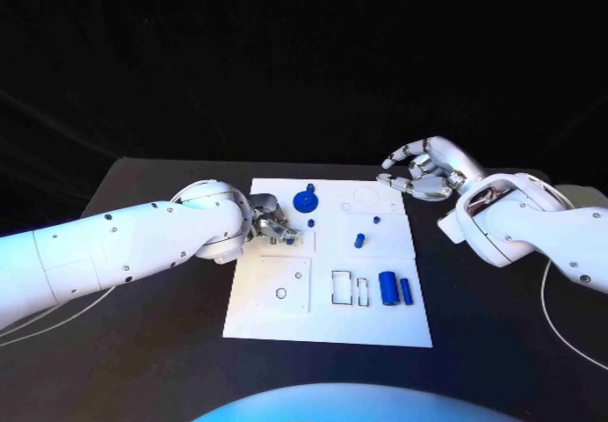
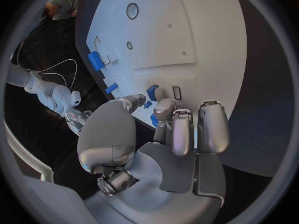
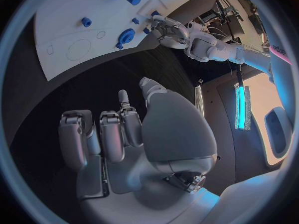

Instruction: Assemble the parts on the task board

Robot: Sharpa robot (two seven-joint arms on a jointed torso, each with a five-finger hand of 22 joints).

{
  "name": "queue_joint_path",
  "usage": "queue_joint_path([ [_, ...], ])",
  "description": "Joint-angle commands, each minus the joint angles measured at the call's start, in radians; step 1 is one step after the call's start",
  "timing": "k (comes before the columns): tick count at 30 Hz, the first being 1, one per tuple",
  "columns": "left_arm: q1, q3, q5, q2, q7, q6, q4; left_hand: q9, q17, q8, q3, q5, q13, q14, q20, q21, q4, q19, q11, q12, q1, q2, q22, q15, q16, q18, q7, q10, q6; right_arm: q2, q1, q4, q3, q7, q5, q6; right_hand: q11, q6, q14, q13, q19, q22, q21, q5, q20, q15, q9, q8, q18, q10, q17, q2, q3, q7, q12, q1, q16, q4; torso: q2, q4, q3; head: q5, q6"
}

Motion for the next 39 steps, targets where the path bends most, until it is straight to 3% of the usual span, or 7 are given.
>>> queue_joint_path([
  [1, 0.001, 0.011, 0.016, -0.007, 0.003, 0.005, 0.014, 0.001, 0.201, -0.004, -0.006, -0.006, 0.0, 0.09, -0.006, 0.002, -0.002, 0.003, -0.001, -0.003, -0.003, -0.008, -0.001, -0.003, 0.003, -0.012, 0.003, -0.006, -0.004, 0.0, -0.001, -0.001, 0.0, 0.01, 0.0, -0.003, 0.0, -0.007, 0.083, 0.111, 0.056, 0.205, -0.007, -0.004, -0.007, -0.007, -0.001, 0.002, 0.014, -0.009, 0.164, 0.002, 0.005, 0.0, -0.003, -0.011, -0.006, 0.002, -0.001, 0.0001, -0.0006, -0.001, 0.004],
  [8, 0.027, 0.039, 0.062, -0.035, 0.008, -0.003, 0.04, -0.004, 0.186, -0.027, -0.038, -0.002, -0.065, 0.086, -0.004, -0.007, -0.006, -0.004, 0.008, -0.046, 0.037, -0.015, -0.017, 0.004, -0.004, -0.009, 0.015, -0.051, -0.034, 0.0, -0.003, -0.004, 0.0, 0.012, 0.003, -0.005, 0.001, -0.008, 0.082, 0.111, 0.055, 0.204, -0.008, -0.004, -0.007, -0.007, -0.001, 0.002, 0.015, -0.01, 0.162, 0.003, 0.005, 0.0, -0.004, -0.013, -0.006, 0.002, -0.001, 0.0009, 0.0, -0.003, 0.011],
  [11, 0.057, 0.046, 0.089, -0.045, 0.013, 0.006, 0.032, -0.055, 0.166, -0.116, -0.071, 0.002, -0.142, 0.08, 0.018, -0.028, -0.004, -0.019, 0.041, -0.096, 0.093, -0.019, -0.051, 0.03, -0.014, -0.004, 0.053, -0.107, -0.096, 0.0, -0.004, -0.005, 0.0, 0.011, 0.004, -0.004, 0.001, -0.008, 0.082, 0.111, 0.055, 0.204, -0.008, -0.004, -0.007, -0.007, -0.001, 0.002, 0.015, -0.01, 0.162, 0.003, 0.005, 0.0, -0.004, -0.013, -0.006, 0.002, -0.001, 0.0008, 0.0002, -0.002, 0.013],
  [18, 0.103, 0.05, 0.125, -0.032, 0.015, 0.084, -0.042, -0.117, 0.158, -0.193, -0.111, -0.008, -0.246, 0.077, 0.039, -0.049, -0.002, -0.033, 0.065, -0.165, 0.122, -0.016, -0.085, 0.052, -0.019, 0.003, 0.08, -0.175, -0.122, 0.0, -0.005, -0.008, 0.0, 0.009, 0.004, -0.001, 0.001, -0.008, 0.082, 0.111, 0.055, 0.204, -0.008, -0.004, -0.007, -0.007, -0.001, 0.002, 0.015, -0.01, 0.162, 0.003, 0.005, 0.0, -0.004, -0.014, -0.006, 0.002, -0.001, 0.0015, 0.0012, -0.001, 0.02],
  [25, 0.117, 0.051, 0.104, 0.002, 0.023, 0.12, -0.13, -0.146, 0.155, -0.223, -0.141, -0.025, -0.327, 0.076, 0.052, -0.055, -0.003, -0.038, 0.079, -0.221, 0.152, -0.023, -0.094, 0.065, -0.02, 0.005, 0.095, -0.237, -0.138, 0.003, -0.008, -0.012, 0.0, 0.009, 0.004, 0.001, 0.001, -0.008, 0.082, 0.111, 0.055, 0.204, -0.008, -0.004, -0.007, -0.007, -0.001, 0.003, 0.015, -0.009, 0.162, 0.003, 0.005, 0.0, -0.003, -0.014, -0.007, 0.002, 0.0, 0.0017, -0.0003, 0.003, 0.027],
  [29, 0.123, 0.051, 0.07, 0.025, 0.034, 0.129, -0.188, -0.153, 0.165, -0.226, -0.149, -0.024, -0.326, 0.079, 0.054, -0.052, -0.005, -0.036, 0.08, -0.218, 0.17, -0.026, -0.086, 0.066, -0.015, 0.004, 0.096, -0.236, -0.137, 0.004, -0.009, -0.013, 0.0, 0.009, 0.004, 0.001, 0.001, -0.008, 0.082, 0.111, 0.055, 0.204, -0.008, -0.004, -0.007, -0.007, -0.001, 0.003, 0.015, -0.009, 0.162, 0.003, 0.005, 0.0, -0.003, -0.014, -0.007, 0.002, 0.0, 0.0008, 0.0016, 0.005, 0.032],
  [39, 0.122, 0.042, 0.066, 0.092, 0.038, 0.189, -0.299, -0.156, 0.173, -0.227, -0.154, -0.025, -0.319, 0.081, 0.055, -0.046, -0.001, -0.032, 0.08, -0.211, 0.172, -0.021, -0.075, 0.067, -0.01, 0.002, 0.095, -0.229, -0.132, 0.008, -0.011, -0.014, 0.0, 0.01, 0.004, 0.003, 0.0, -0.008, 0.082, 0.111, 0.054, 0.203, -0.01, -0.002, -0.007, -0.007, -0.001, 0.003, 0.015, -0.01, 0.162, 0.004, 0.007, 0.0, -0.004, -0.014, -0.007, 0.001, 0.003, -0.0011, -0.0017, 0.01, 0.029],
])
